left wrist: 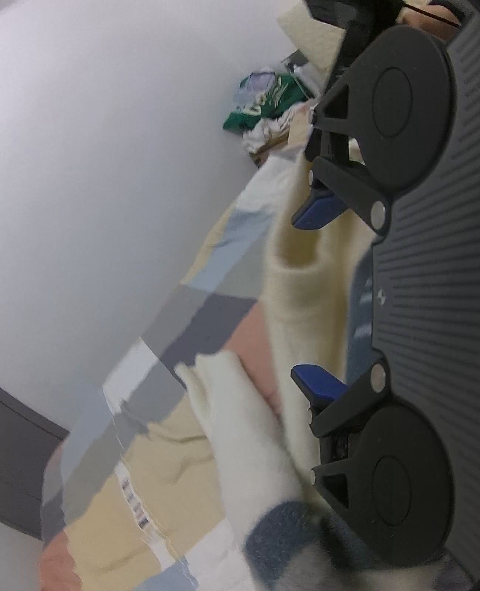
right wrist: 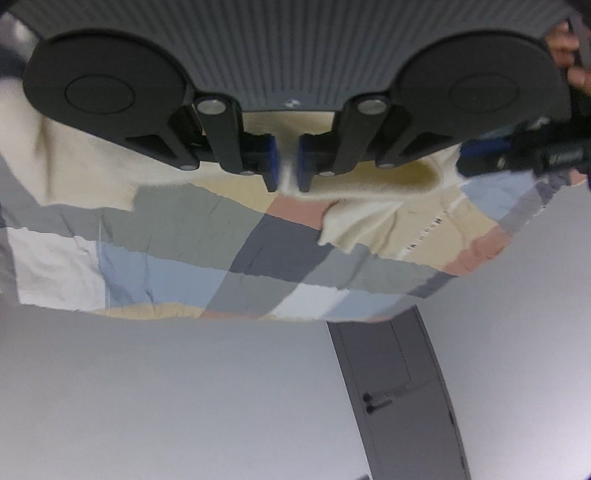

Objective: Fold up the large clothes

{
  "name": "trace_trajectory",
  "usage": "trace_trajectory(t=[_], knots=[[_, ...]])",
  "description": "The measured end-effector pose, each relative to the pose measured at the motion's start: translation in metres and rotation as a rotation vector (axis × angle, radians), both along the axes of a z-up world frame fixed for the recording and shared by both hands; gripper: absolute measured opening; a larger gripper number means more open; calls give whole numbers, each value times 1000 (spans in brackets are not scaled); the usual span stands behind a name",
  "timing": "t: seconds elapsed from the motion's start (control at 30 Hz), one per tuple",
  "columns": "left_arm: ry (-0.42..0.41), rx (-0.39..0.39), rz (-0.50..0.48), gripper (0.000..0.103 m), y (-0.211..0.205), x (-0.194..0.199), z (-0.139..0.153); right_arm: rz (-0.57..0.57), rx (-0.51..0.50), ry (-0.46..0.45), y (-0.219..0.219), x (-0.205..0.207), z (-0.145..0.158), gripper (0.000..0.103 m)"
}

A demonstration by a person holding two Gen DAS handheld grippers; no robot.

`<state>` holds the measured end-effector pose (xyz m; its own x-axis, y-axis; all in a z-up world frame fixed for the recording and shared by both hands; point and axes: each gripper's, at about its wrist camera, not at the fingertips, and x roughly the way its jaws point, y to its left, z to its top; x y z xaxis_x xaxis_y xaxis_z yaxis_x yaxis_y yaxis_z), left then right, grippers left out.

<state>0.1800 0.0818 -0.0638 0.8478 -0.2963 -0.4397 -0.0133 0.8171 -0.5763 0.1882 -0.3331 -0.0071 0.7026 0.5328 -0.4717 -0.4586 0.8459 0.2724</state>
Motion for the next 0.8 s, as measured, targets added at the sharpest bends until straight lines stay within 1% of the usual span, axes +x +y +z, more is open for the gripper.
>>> trace_trajectory(t=[0.07, 0.17, 0.27, 0.33, 0.4, 0.43, 0.47, 0.5, 0.53, 0.57, 0.6, 0.63, 0.67, 0.7, 0.73, 0.8], knots=[[-18, 36, -7, 83, -7, -5, 6, 3, 14, -21, -2, -13, 0, 13], [-25, 144, -24, 83, -26, -9, 11, 9, 42, -54, -9, -33, 4, 13], [-33, 221, -49, 83, -43, -9, 13, 20, 48, -91, -8, -43, 8, 13], [-17, 287, -35, 83, -53, -4, 12, 24, 55, -110, -7, -46, 10, 13], [16, 344, 12, 83, -59, 5, 8, 23, 61, -119, -7, -47, 10, 13], [35, 362, 38, 79, -58, 7, 6, 21, 61, -120, -9, -49, 8, 13], [57, 373, 73, 70, -56, 9, 3, 16, 53, -120, -8, -48, 5, 13], [79, 370, 108, 65, -51, 12, -1, 12, 44, -118, -8, -47, 2, 13], [93, 350, 127, 58, -42, 14, -4, 11, 36, -110, -7, -46, -1, 13], [103, 319, 139, 45, -35, 15, -8, 15, 33, -93, -6, -44, -5, 13], [117, 279, 141, 39, -27, 16, -12, 19, 31, -70, -4, -40, -10, 13], [126, 237, 140, 28, -21, 17, -14, 22, 26, -51, -2, -38, -14, 13], [128, 206, 137, 22, -18, 17, -16, 25, 18, -39, 0, -36, -19, 14], [120, 198, 136, 21, -18, 15, -16, 20, 2, -37, 3, -34, -23, 14], [107, 208, 135, 19, -20, 14, -14, 12, -13, -42, 6, -34, -27, 17], [80, 232, 128, 16, -26, 9, -10, 2, -35, -42, 11, -31, -33, 18]])
